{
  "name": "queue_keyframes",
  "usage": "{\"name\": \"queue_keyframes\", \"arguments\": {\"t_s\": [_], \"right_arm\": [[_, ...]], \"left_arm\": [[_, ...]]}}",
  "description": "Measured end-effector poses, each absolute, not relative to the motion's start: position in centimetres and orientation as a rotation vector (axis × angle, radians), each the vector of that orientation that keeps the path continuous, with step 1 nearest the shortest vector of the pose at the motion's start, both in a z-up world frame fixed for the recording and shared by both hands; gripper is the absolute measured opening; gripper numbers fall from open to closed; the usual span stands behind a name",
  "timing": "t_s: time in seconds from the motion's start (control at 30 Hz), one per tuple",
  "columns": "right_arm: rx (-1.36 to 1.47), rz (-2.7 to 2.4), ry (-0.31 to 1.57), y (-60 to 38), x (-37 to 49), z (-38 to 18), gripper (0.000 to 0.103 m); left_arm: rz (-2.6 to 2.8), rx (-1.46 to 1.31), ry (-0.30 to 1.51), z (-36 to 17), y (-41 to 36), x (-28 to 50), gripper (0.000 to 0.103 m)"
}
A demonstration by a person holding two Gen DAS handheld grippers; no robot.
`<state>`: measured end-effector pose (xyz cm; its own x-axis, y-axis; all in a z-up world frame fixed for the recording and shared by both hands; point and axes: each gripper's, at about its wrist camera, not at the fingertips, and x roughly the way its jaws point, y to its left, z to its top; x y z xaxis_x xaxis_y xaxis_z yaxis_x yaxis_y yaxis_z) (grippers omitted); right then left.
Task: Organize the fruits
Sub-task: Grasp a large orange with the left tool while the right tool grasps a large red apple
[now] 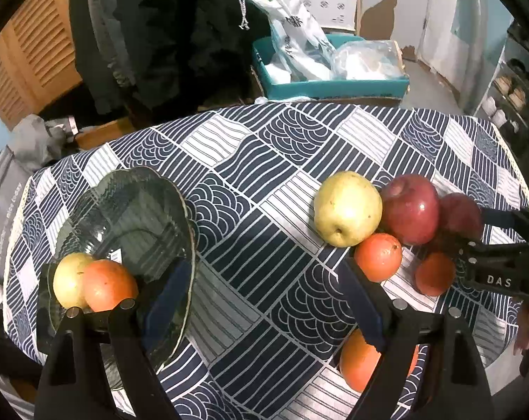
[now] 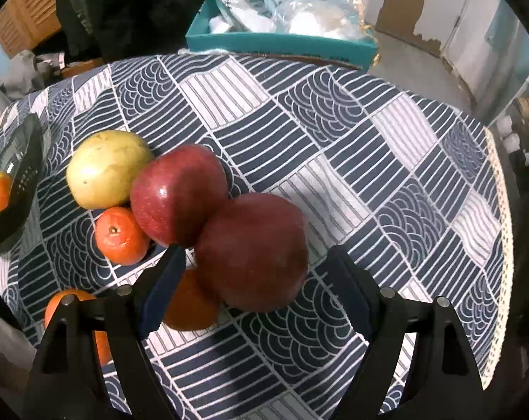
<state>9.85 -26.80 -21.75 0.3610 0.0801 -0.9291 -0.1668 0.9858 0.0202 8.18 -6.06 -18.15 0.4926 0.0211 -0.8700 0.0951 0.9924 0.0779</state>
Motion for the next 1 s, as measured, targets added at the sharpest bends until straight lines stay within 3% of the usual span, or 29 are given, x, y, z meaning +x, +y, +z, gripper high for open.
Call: {"name": "queue_keyframes", "arguments": {"t_s": [0.13, 0.27, 0.47, 1.0], "right_arm": [[-0.072, 0.161, 1.2, -27.0, 10.2, -22.3, 0.082], [-0.035, 0.189, 1.226, -27.3, 10.4, -22.7, 0.072], [-0.044, 0.181, 1.219, -26.7, 10.4, -22.7, 0.066], [-0.033, 0.132, 1.145, -27.9, 7.6, -19.6, 0.066]], "left_arm": [[-0.055, 0.143, 1.059, -18.5, -6.6, 8.1, 0.088], [-0.077, 0.145, 1.072, -18.7, -6.9, 7.9, 0.088], [-0.109, 0.141, 1.078, -18.3, -7.5, 7.3, 0.088], [-0.231, 0.114, 1.139, -18.8, -10.0, 4.5, 0.088]]}}
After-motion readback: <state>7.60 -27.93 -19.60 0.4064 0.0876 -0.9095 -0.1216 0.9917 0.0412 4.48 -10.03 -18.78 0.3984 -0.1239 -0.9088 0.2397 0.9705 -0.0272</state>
